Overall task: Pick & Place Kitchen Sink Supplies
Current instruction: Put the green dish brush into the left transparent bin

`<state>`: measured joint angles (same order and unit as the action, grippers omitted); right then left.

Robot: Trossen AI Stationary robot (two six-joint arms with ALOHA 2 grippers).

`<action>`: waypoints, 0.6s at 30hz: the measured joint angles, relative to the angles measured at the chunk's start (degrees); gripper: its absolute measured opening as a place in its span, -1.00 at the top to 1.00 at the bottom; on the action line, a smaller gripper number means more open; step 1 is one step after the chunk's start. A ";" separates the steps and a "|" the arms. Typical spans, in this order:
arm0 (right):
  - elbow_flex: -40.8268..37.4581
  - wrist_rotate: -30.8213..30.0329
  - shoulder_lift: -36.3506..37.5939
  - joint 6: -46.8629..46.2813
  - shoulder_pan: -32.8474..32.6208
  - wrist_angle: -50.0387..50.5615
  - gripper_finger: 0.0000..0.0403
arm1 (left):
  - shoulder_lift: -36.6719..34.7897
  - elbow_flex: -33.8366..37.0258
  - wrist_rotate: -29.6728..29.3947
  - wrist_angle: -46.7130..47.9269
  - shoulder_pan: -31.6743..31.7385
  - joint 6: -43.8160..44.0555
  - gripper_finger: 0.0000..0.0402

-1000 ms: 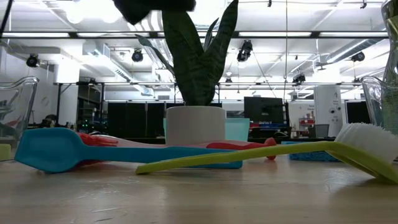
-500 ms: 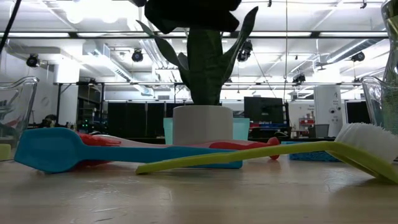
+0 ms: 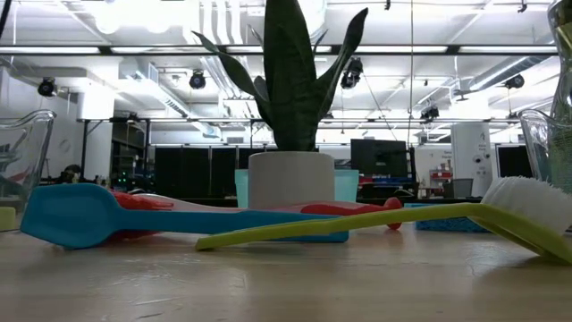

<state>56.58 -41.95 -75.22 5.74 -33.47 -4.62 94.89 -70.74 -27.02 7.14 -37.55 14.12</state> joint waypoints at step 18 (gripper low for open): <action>-0.02 0.00 0.70 -0.33 -0.02 -0.40 0.61 | 12.88 -2.80 -11.43 -6.82 -0.97 -5.60 0.08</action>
<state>56.55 -41.95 -74.52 5.41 -33.50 -5.02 107.78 -73.54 -38.46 0.32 -38.51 8.52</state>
